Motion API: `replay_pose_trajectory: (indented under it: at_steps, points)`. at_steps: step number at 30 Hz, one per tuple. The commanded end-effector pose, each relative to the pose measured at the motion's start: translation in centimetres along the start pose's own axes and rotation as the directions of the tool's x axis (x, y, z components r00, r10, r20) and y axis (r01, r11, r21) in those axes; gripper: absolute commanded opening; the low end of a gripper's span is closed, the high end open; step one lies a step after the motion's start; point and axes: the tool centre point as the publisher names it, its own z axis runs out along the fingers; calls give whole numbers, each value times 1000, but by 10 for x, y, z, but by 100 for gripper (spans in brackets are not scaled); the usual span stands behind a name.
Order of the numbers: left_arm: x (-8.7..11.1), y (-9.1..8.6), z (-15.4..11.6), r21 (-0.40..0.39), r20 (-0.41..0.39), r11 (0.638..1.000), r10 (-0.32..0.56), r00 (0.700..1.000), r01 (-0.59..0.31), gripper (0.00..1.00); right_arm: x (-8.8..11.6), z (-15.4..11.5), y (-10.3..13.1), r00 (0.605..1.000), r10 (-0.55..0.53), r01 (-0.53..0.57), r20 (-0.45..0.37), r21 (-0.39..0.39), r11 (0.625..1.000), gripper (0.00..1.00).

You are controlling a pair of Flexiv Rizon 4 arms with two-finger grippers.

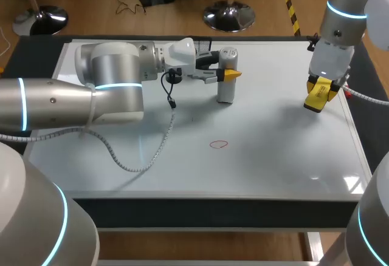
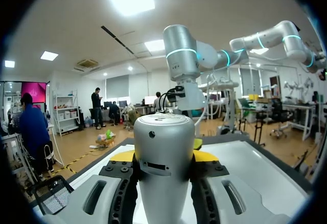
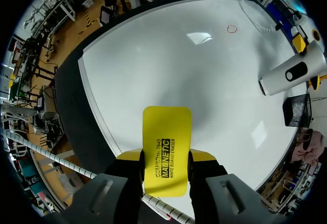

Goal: Pick up the inspection probe, press it on each red-marked spot on the whiteboard one by one, put down the probe, pick up the eraser, and wipe off all the red marks.

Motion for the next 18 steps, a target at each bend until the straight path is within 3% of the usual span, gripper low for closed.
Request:
replay_pose_trajectory:
  at_steps: [1, 9, 18]
  points:
    - [-2, 1, 0, 0, -5, 1000, -1, 1000, 1, 0, 0, -1, -1, 1000, -2, 2, -3, 1, 1000, 0]
    - [-5, -10, 2, 21, -21, 1000, -11, 1000, 11, 0, 0, -1, -1, 1000, -2, 2, -3, 1, 1000, 0]
    - [-30, -47, 2, 13, -80, 1000, 22, 997, -21, 0, 0, -1, -1, 1000, -2, 2, -3, 1, 1000, 0]
